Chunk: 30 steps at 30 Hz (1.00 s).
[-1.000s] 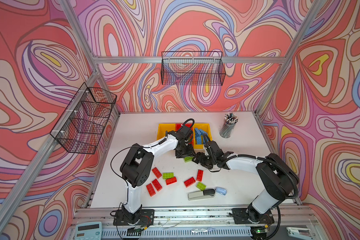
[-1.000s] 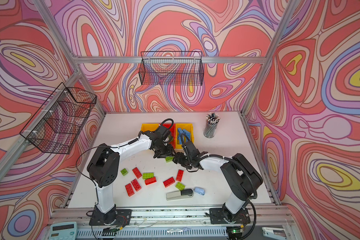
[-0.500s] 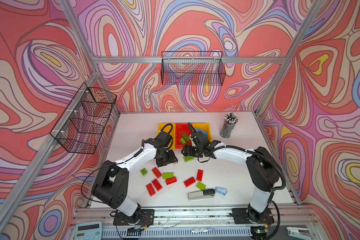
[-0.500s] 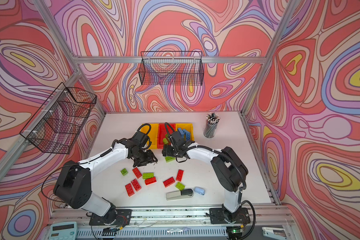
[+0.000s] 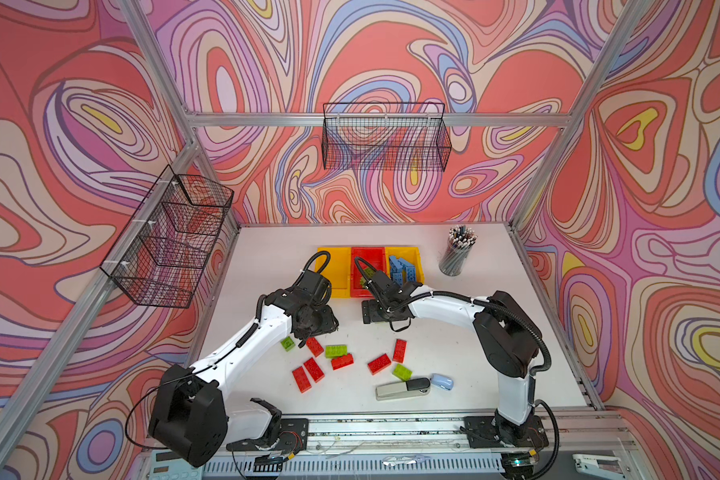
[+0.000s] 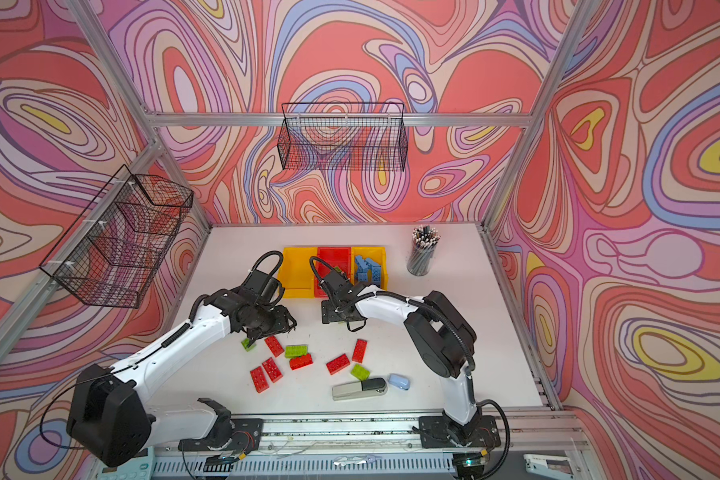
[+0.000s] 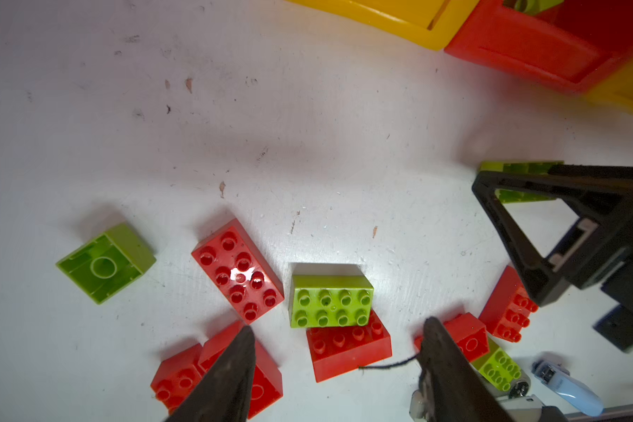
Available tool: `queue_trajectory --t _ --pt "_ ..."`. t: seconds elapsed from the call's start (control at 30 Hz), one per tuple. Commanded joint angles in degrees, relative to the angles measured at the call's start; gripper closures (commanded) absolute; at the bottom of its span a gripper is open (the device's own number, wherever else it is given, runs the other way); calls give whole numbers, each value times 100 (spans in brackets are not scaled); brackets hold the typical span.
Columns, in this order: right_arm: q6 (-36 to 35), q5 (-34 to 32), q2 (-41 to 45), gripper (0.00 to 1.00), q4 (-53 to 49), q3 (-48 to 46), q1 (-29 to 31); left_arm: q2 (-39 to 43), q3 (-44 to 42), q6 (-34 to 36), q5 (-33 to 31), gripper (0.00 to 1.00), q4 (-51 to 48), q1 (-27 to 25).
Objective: Sort the legos into containers by color
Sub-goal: 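Grasp the lime-green brick with the right gripper while the left gripper returns to the pile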
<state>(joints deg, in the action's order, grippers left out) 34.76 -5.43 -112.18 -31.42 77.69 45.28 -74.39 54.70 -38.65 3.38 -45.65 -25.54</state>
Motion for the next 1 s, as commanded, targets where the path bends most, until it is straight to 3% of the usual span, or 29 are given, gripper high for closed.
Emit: queue_trajectory --t 0.0,0.33,0.47,0.97 --pt "-122 -246 95 5 -330 201 -1 21 -47 194 -254 41 -269 55" --pt "57 -10 436 5 -367 368 9 -135 -21 464 -98 41 -157 146" --pt "-57 -271 244 2 -827 543 12 -223 -3 523 -65 40 -125 175" --pt "56 -307 -439 2 -791 520 -30 -207 -20 657 -230 36 -183 200"
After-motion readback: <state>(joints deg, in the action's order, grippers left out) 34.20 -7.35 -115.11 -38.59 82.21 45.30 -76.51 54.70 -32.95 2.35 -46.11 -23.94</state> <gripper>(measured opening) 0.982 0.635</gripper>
